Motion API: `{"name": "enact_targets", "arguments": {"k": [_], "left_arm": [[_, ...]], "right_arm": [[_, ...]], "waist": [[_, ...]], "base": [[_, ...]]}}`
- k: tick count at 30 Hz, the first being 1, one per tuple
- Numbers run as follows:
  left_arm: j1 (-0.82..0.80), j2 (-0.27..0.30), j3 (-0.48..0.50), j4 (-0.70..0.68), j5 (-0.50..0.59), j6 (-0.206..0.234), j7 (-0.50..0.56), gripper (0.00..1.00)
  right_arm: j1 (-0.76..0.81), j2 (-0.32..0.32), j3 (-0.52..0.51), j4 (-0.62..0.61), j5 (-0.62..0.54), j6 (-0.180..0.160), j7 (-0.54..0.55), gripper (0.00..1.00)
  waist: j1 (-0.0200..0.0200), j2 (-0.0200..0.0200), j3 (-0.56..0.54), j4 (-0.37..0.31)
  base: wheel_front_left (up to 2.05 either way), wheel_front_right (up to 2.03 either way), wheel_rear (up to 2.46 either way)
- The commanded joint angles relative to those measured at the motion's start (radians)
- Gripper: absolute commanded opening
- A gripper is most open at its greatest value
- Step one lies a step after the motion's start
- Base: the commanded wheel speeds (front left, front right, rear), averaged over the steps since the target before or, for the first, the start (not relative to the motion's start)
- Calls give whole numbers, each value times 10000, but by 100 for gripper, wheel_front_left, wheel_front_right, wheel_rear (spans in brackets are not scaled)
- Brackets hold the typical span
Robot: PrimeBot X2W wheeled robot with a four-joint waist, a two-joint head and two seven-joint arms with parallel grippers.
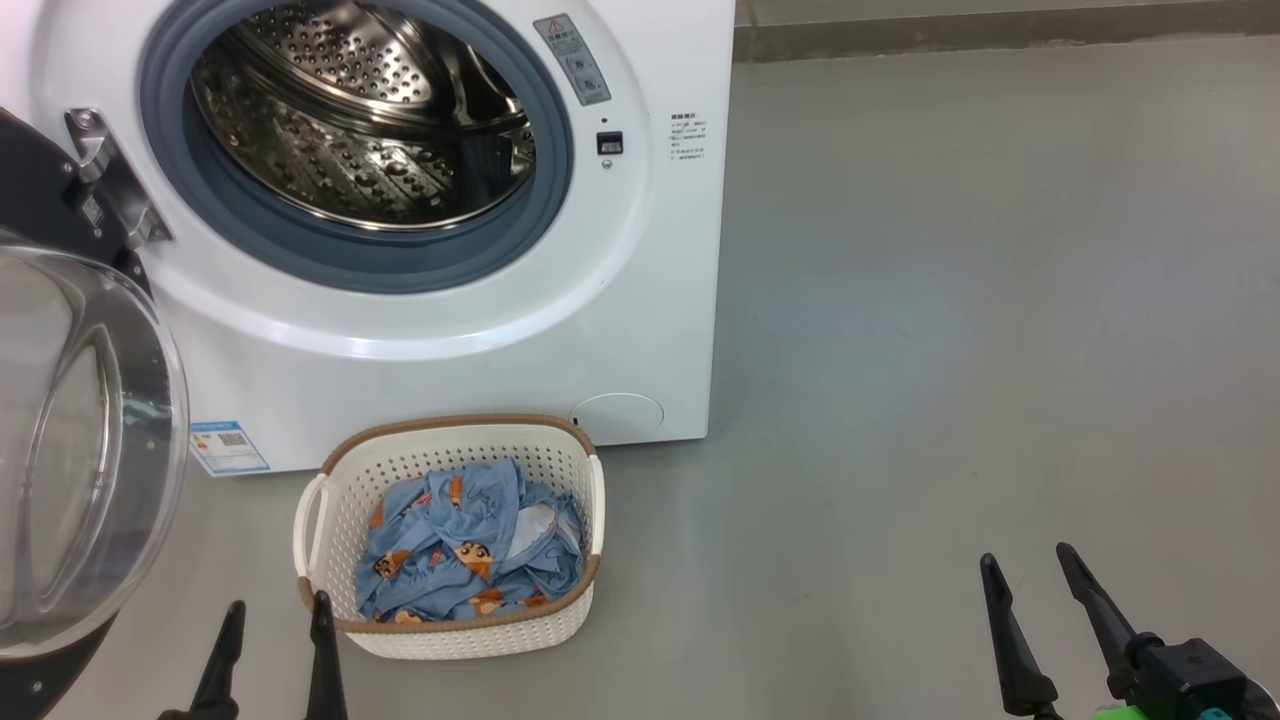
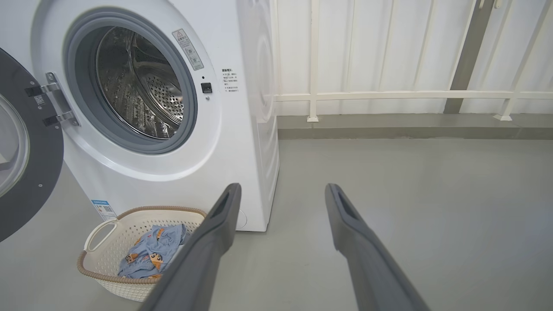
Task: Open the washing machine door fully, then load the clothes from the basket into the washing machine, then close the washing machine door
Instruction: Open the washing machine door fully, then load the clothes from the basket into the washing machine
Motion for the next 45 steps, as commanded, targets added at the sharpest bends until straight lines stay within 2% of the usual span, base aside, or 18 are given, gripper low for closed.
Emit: {"name": "enact_targets", "arguments": {"k": [1, 22, 45], "left_arm": [[-205, 175, 317, -180, -11, -55, -51, 100], [-380, 303, 248, -64, -59, 107, -49, 100], [-496, 367, 88, -149, -97, 214, -71, 100]], "right_arm": [[-132, -87, 247, -285, 22, 88, -82, 100], [-158, -87, 180, -261, 111, 88, -88, 100], [-241, -87, 205, -223, 136, 88, -87, 100]], "waist": [[0, 0, 6, 6], [0, 0, 20, 1], [0, 0, 164, 60]], "base": [[0, 0, 0], [4, -7, 3], [120, -134, 14]]}}
